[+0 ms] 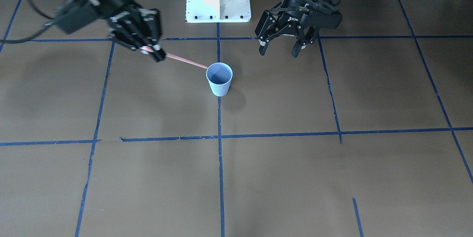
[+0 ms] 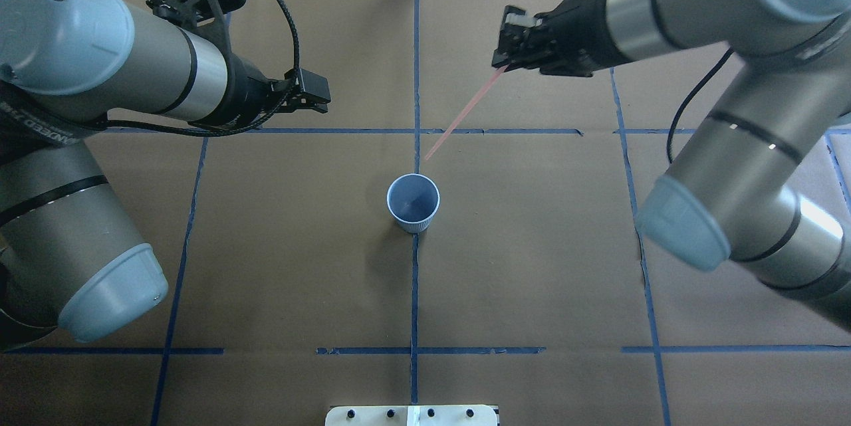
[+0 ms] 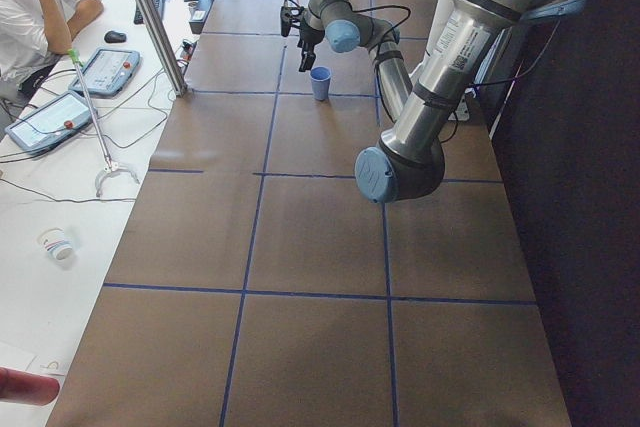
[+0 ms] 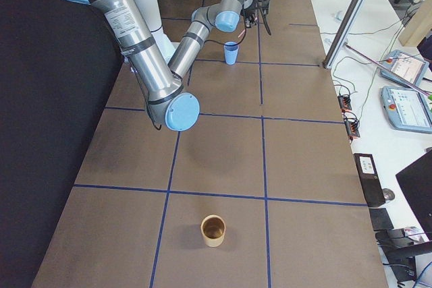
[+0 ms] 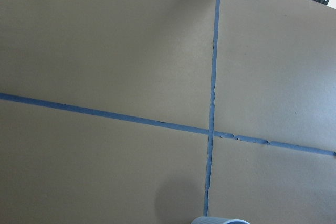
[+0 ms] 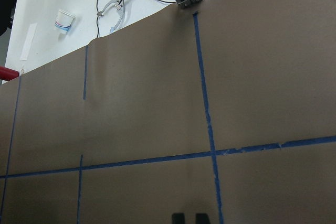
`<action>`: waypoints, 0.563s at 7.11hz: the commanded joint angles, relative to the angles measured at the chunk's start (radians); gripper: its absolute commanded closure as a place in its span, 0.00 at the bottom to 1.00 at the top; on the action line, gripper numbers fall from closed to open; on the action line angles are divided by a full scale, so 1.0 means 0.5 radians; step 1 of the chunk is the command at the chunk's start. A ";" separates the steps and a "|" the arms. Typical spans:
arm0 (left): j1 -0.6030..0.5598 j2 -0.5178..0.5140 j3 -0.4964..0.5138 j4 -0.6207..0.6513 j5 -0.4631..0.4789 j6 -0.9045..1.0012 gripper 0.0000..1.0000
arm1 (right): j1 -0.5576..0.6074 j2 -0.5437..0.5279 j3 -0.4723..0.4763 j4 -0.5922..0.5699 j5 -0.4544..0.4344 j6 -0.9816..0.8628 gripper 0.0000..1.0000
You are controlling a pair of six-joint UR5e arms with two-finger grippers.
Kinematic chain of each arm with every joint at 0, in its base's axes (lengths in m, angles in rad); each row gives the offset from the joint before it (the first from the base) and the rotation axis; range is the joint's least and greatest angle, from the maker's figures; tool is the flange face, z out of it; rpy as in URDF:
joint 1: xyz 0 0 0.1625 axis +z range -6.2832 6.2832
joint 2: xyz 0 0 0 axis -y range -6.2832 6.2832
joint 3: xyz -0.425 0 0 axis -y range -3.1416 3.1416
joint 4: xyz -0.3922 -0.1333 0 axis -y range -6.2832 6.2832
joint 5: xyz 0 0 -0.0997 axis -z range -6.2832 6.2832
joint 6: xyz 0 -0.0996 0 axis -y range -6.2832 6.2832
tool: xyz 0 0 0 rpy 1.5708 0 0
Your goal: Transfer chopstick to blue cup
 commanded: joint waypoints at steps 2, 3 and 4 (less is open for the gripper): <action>0.007 0.017 0.007 0.000 0.000 -0.008 0.00 | -0.283 0.011 -0.027 -0.022 -0.399 0.036 0.98; 0.007 0.017 0.007 0.000 0.000 -0.008 0.00 | -0.277 -0.002 -0.018 -0.022 -0.403 0.036 0.98; 0.007 0.017 0.010 0.000 0.000 -0.008 0.00 | -0.280 -0.038 -0.020 -0.025 -0.415 0.036 0.98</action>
